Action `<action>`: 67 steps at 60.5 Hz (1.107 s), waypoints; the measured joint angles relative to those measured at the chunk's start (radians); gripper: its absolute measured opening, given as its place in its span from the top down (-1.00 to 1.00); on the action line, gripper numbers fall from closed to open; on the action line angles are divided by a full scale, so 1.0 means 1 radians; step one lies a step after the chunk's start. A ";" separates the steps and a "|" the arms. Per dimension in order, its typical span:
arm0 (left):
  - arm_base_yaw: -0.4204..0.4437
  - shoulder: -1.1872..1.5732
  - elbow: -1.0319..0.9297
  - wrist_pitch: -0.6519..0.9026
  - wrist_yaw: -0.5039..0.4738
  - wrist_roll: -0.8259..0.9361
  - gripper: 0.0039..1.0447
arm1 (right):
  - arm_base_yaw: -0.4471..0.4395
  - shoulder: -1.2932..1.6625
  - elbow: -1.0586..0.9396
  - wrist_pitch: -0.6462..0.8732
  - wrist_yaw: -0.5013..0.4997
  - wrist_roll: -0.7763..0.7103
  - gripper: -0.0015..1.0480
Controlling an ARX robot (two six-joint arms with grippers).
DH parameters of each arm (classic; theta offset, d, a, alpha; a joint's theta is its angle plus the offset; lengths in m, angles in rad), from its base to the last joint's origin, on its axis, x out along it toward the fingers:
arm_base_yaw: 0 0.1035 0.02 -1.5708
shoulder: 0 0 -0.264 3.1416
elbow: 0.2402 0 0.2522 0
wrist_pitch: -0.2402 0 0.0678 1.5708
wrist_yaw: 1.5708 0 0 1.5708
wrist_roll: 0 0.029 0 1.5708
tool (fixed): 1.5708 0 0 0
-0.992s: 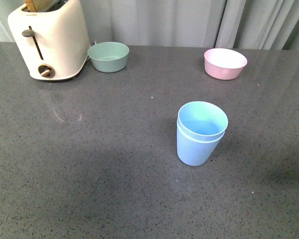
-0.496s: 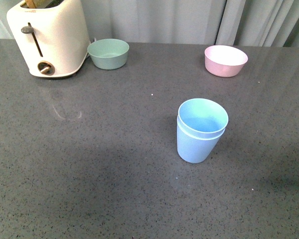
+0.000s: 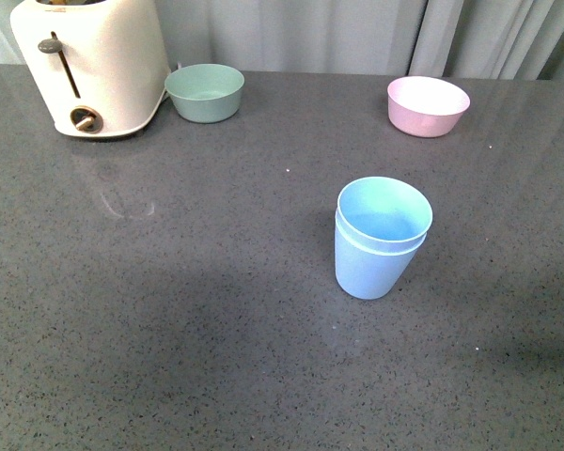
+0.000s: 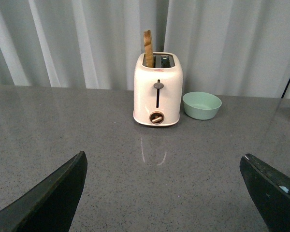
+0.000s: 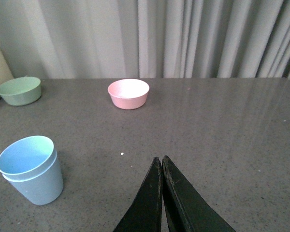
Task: Stack blue cups with both arms
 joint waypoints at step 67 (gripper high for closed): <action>0.000 0.000 0.000 0.000 0.000 0.000 -0.84 | 0.000 -0.051 0.000 -0.023 -0.001 0.000 -0.82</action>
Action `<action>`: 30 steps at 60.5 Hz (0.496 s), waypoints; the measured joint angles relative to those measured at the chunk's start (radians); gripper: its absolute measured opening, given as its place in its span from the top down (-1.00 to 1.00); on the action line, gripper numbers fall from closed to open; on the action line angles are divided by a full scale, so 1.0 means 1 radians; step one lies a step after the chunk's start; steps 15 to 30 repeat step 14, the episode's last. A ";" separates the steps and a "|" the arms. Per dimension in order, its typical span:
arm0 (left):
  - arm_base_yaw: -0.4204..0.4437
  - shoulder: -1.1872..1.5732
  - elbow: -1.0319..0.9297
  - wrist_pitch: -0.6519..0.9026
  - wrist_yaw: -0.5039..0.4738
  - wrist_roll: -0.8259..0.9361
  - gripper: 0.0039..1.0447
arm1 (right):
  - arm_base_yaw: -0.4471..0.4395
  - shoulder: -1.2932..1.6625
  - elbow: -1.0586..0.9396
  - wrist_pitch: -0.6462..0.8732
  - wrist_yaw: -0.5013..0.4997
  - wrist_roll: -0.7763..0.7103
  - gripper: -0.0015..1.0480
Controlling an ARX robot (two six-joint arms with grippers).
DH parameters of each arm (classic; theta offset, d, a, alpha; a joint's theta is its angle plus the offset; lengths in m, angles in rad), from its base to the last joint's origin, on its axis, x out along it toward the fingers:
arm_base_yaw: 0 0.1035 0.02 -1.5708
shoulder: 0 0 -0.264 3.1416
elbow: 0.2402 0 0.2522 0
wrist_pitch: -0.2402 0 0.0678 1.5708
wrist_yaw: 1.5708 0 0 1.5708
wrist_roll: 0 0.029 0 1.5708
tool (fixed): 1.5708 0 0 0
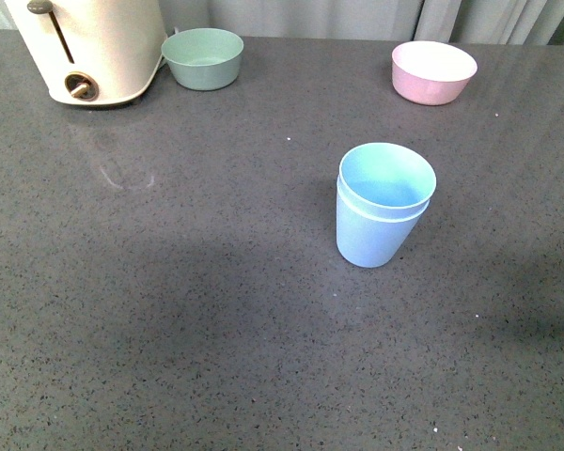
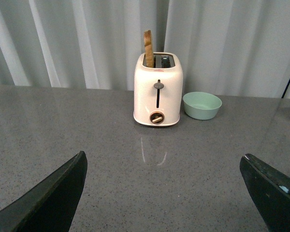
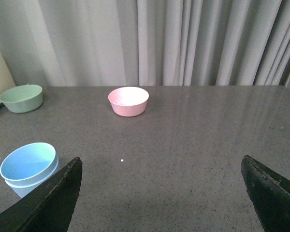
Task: Stack blue cups with both arms
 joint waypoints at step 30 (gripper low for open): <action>0.000 0.000 0.000 0.000 0.000 0.000 -0.84 | 0.000 0.000 0.000 0.000 0.000 0.000 -0.83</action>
